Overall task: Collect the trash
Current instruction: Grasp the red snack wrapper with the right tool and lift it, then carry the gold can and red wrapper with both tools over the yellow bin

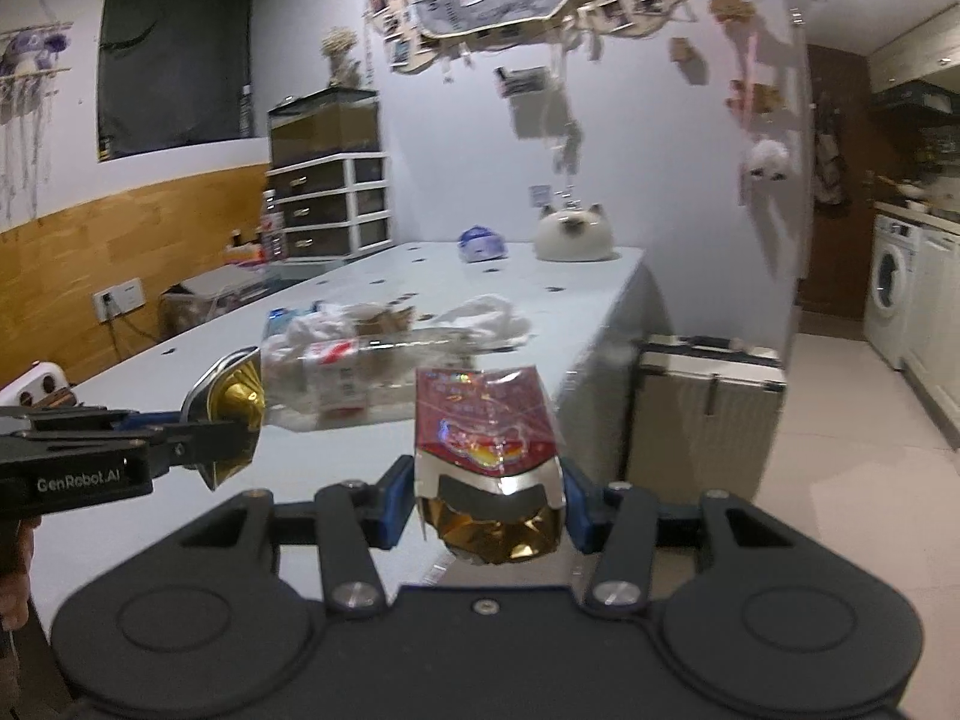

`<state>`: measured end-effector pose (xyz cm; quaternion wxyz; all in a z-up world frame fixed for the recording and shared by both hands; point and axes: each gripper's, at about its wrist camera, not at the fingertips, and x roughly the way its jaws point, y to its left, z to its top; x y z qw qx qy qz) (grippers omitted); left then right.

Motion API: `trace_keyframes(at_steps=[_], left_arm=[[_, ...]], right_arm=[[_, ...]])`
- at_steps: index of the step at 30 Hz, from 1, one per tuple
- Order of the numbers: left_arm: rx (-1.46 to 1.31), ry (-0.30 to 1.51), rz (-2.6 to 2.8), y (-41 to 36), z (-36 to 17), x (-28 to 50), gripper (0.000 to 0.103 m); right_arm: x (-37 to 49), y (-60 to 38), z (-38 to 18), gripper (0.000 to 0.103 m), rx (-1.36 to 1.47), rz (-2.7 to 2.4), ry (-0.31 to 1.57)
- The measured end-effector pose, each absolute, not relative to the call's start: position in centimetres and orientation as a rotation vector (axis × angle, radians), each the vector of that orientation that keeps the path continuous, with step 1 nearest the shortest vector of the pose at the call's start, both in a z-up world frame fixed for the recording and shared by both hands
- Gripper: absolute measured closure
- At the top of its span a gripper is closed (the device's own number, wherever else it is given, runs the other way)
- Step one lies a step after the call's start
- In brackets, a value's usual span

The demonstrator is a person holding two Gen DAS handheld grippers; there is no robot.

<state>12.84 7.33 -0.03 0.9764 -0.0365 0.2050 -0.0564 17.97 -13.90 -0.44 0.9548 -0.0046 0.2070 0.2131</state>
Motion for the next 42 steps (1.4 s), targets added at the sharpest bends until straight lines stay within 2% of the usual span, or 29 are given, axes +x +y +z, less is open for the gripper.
trace_keyframes(at_steps=[22, 30, 42], left_arm=[[-0.039, 0.498, -0.371, -9.3, -4.7, 17.3, 0.079], [-0.054, 0.576, -0.397, -12.8, -9.0, 21.5, 0.079], [-0.132, 0.703, -0.380, -14.4, -18.0, 29.0, 0.079]], right_arm=[[16.3, -29.7, -5.1, 0.052, 0.045, 0.126, 0.473], [19.0, -32.4, -8.9, 0.052, 0.074, 0.058, 0.548], [27.1, -33.6, -18.1, 0.053, 0.197, 0.021, 0.709]])
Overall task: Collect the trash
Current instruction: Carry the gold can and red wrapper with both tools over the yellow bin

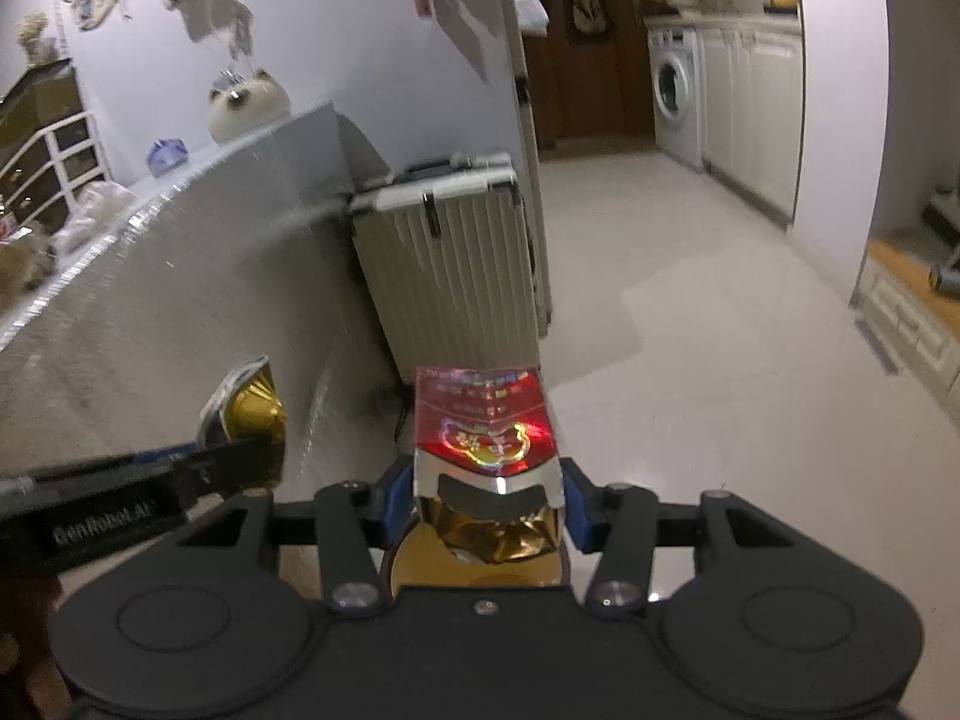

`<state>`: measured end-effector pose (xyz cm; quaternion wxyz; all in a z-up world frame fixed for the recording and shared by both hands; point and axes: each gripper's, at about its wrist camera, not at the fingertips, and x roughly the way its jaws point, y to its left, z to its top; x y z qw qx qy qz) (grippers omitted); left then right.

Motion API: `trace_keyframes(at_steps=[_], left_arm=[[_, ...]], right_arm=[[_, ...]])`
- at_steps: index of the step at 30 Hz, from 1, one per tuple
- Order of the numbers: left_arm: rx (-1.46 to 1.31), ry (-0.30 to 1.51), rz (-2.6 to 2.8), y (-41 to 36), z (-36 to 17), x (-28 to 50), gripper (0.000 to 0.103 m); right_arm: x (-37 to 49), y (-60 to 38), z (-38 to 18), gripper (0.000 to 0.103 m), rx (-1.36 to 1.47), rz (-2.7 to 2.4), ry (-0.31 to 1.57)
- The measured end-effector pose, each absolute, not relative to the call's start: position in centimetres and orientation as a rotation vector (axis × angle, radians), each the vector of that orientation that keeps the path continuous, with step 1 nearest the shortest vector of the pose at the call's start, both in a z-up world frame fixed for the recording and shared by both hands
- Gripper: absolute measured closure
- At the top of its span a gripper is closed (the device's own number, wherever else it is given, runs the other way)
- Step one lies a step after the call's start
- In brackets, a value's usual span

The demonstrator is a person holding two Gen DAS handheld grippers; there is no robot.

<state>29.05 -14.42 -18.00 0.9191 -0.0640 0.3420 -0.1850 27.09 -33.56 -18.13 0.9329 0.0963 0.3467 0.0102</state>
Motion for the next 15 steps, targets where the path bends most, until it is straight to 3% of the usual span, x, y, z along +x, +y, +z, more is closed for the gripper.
trace_keyframes(at_steps=[15], left_arm=[[-0.166, 0.957, -0.300, -13.7, -32.1, 40.0, 0.079]], right_arm=[[38.4, -32.5, -33.2, 0.053, 0.342, 0.016, 0.982]])
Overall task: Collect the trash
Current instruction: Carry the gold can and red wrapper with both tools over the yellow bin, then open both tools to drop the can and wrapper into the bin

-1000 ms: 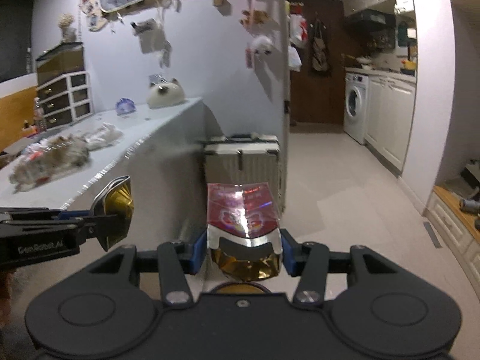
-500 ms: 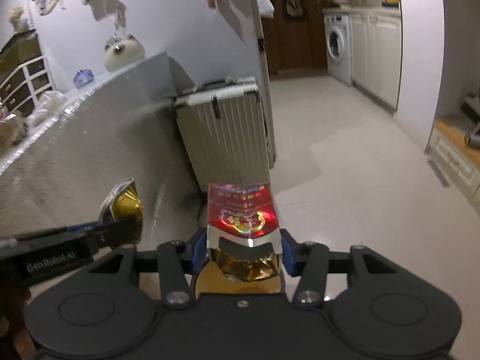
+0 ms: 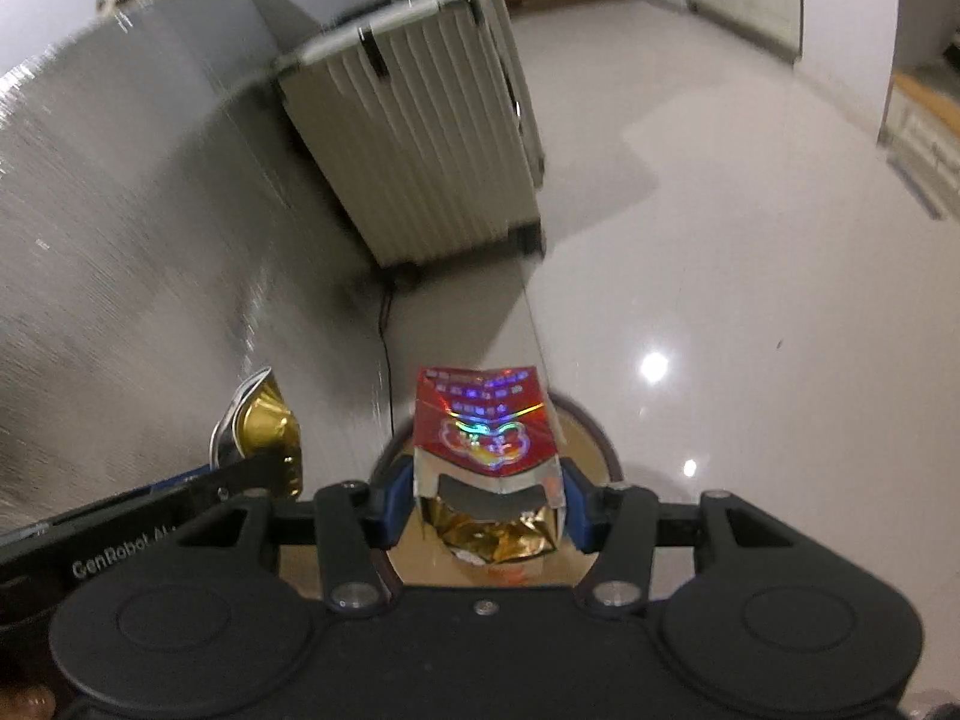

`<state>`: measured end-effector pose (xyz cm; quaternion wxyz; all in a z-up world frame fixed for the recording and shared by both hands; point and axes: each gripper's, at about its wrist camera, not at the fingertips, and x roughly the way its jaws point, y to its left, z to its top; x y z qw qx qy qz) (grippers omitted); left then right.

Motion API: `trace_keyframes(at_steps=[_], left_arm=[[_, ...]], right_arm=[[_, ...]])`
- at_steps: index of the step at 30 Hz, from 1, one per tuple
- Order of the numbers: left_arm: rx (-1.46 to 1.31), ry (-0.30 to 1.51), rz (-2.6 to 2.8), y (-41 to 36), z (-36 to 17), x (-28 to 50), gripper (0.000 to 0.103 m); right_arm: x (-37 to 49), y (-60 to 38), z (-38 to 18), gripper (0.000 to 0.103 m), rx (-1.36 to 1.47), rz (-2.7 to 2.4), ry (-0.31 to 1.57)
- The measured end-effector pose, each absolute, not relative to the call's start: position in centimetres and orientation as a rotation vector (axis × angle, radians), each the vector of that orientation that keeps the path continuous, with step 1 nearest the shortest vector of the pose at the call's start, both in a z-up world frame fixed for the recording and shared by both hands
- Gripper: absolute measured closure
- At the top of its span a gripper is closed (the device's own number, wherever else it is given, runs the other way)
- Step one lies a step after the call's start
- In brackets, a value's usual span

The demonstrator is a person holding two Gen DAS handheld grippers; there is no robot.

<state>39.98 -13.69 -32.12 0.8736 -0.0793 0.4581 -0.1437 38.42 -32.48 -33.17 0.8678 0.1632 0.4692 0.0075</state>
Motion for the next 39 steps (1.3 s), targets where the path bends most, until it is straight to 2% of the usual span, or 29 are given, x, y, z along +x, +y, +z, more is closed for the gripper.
trace_keyframes(at_steps=[7, 12, 19, 20, 22, 27, 29, 30, 32, 37, 39], left_arm=[[-0.198, 1.102, -0.283, -13.1, -39.1, 42.4, 0.079], [-0.181, 1.141, -0.272, -12.7, -41.2, 43.5, 0.079], [-0.205, 1.140, -0.240, -11.8, -43.0, 44.2, 0.078], [-0.211, 1.134, -0.239, -11.7, -43.2, 44.2, 0.078], [-0.207, 1.135, -0.247, -12.0, -43.5, 44.3, 0.078], [-0.175, 1.147, -0.271, -13.0, -44.0, 44.2, 0.077], [-0.169, 1.154, -0.283, -13.2, -44.1, 44.2, 0.068], [-0.165, 1.158, -0.284, -13.3, -44.2, 44.3, 0.050], [-0.125, 1.158, -0.277, -13.6, -44.3, 44.2, 0.033], [-0.047, 1.209, -0.251, -13.7, -45.1, 44.0, 0.024], [-0.024, 1.223, -0.235, -13.7, -45.3, 44.0, 0.017]], right_arm=[[41.1, -32.2, -40.2, 0.052, 0.368, 0.031, 1.130], [42.8, -31.7, -43.0, 0.052, 0.350, 0.017, 1.196], [43.6, -31.5, -44.2, 0.047, 0.381, 0.032, 1.195], [43.5, -31.4, -44.3, 0.042, 0.377, 0.031, 1.198], [43.4, -31.3, -44.5, 0.038, 0.353, 0.017, 1.209], [43.0, -31.8, -44.6, 0.039, 0.325, -0.005, 1.231], [43.0, -32.1, -44.5, 0.039, 0.326, -0.013, 1.231], [42.9, -32.1, -44.6, 0.039, 0.327, -0.016, 1.230], [43.0, -32.2, -44.8, 0.039, 0.325, -0.024, 1.237], [43.2, -32.0, -45.3, 0.039, 0.300, -0.026, 1.255], [43.2, -32.0, -45.4, 0.039, 0.289, -0.021, 1.258]])
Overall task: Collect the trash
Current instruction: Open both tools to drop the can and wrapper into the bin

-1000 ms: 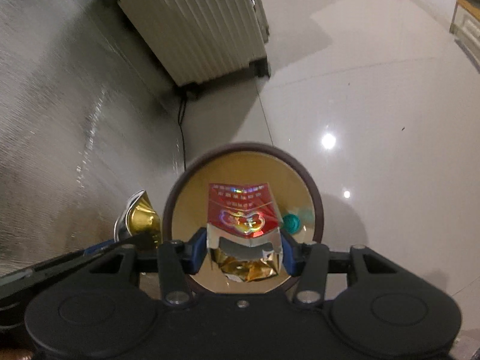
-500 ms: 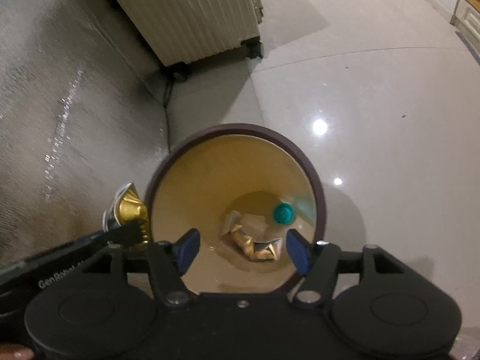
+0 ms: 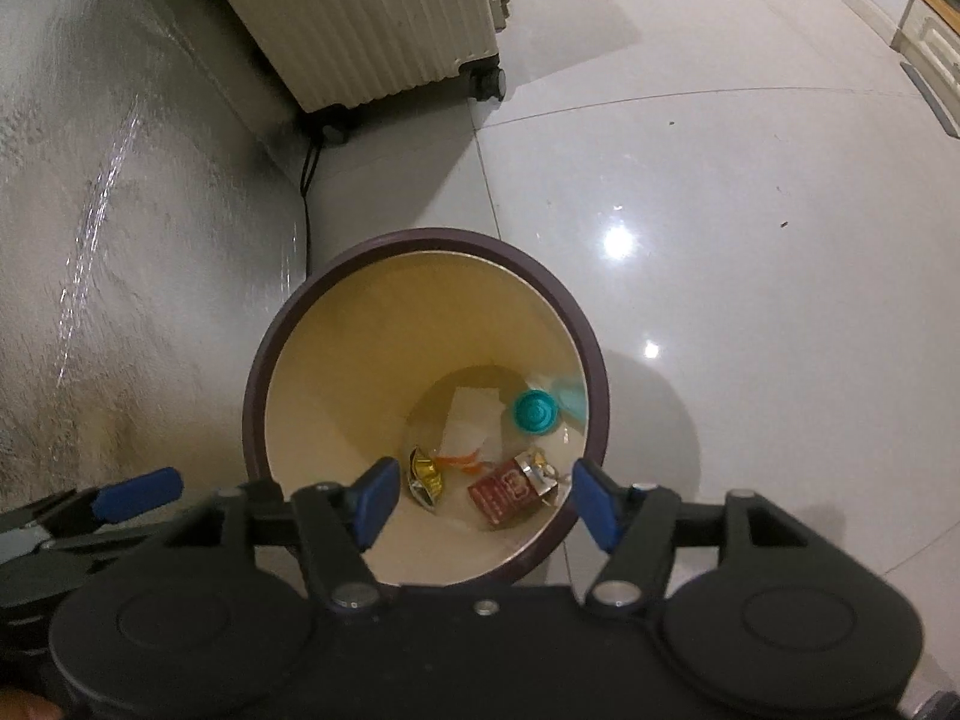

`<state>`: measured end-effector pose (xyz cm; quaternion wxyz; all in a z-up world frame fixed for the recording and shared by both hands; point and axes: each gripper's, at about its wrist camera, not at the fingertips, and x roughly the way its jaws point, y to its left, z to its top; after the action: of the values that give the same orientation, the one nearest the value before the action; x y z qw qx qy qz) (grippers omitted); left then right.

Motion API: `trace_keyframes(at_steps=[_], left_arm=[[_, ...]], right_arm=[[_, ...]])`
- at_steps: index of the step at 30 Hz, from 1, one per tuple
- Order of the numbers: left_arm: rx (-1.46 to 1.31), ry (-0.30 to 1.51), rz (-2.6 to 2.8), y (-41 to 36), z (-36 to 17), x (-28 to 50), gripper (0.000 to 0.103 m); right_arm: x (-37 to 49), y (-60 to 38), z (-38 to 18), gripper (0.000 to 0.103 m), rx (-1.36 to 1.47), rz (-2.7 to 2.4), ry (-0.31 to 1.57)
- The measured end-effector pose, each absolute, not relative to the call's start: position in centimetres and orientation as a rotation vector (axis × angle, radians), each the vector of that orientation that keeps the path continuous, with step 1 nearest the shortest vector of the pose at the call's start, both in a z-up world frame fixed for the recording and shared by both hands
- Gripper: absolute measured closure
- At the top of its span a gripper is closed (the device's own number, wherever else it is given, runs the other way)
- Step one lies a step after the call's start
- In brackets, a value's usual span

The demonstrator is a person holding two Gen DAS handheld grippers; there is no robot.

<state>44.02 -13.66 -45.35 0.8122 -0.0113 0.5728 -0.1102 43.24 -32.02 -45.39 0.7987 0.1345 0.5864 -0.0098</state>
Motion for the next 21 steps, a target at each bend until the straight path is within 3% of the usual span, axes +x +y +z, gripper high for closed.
trace_keyframes(at_steps=[6, 9, 21], left_arm=[[-0.025, 1.240, -0.214, -13.2, -45.5, 43.9, 0.003], [-0.024, 1.245, -0.191, -12.8, -45.2, 43.9, 0.000], [-0.002, 1.232, -0.151, -12.1, -43.6, 43.7, 0.000]], right_arm=[[42.9, -32.4, -45.3, 0.037, 0.271, -0.011, 1.257], [42.8, -32.4, -45.2, 0.030, 0.253, -0.015, 1.256], [42.0, -33.0, -44.5, 0.004, 0.151, -0.026, 1.236]])
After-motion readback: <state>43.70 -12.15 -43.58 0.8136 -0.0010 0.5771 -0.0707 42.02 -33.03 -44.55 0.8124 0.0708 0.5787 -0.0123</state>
